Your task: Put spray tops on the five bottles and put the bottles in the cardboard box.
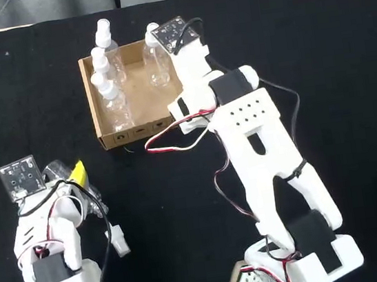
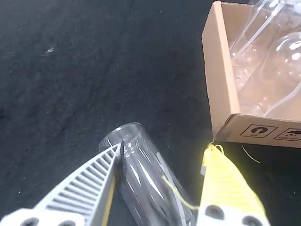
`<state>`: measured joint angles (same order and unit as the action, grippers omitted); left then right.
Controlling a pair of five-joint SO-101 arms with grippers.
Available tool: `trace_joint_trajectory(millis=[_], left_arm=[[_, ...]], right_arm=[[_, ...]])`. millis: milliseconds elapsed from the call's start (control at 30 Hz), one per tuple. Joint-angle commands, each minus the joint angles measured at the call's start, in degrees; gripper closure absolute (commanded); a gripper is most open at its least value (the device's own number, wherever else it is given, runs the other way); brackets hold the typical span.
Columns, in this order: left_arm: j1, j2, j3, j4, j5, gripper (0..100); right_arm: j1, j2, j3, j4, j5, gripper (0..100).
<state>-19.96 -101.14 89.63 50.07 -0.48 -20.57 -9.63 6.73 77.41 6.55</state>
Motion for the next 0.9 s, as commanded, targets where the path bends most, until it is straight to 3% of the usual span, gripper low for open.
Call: trace_joint_trajectory(millis=[0,867], left_arm=[[-0.3,8.3,-8.7,0.2,-0.7,74],[-0.8,50.4,-26.5,-0.2,2.5,74]], right_arm=[[-0.6,-2.9,-0.3,-1.3,-0.2,62.4],[-0.4,-2.9,0.0,-1.5,-0.1,62.4]])
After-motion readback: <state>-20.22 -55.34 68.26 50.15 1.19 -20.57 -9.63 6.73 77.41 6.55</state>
